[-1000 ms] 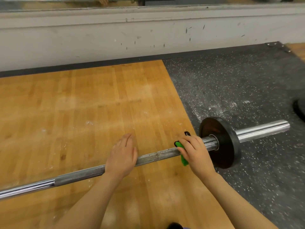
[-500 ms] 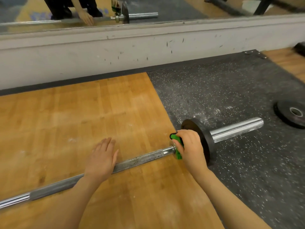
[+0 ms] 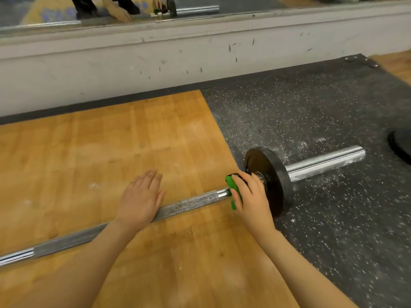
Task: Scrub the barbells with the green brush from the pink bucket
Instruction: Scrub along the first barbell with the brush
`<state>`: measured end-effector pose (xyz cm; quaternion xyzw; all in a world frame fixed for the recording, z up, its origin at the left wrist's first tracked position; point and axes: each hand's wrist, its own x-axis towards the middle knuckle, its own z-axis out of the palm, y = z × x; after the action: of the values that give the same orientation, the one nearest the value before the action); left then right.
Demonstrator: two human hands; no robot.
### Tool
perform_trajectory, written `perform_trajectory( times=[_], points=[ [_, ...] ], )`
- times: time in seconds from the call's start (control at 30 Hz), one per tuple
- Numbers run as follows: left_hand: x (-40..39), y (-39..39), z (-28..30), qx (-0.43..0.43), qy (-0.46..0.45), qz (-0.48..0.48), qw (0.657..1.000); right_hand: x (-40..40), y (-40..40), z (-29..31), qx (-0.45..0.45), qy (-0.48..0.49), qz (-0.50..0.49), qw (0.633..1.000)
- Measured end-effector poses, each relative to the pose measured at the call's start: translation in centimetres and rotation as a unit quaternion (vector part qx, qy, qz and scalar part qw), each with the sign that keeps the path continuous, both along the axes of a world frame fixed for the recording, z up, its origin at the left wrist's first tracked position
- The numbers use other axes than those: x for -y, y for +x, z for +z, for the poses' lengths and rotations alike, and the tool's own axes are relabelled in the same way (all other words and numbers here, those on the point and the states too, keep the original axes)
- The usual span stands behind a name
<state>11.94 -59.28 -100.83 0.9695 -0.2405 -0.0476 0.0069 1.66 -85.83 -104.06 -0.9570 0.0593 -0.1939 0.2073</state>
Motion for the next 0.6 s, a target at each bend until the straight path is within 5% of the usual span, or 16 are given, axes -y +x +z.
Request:
perform_trajectory(
  times=[0.2, 0.6],
  points=[
    [6.2, -1.7, -0.8, -0.051, -0.103, -0.003, 0.993, -0.3, 2.0, 0.5, -0.016, 0.027, -0.003, 1.0],
    [6.9, 0.0, -1.3, -0.056, -0.076, 0.014, 0.995, -0.1, 1.2, -0.4, 0.03, -0.011, 0.013, 0.999]
  ],
)
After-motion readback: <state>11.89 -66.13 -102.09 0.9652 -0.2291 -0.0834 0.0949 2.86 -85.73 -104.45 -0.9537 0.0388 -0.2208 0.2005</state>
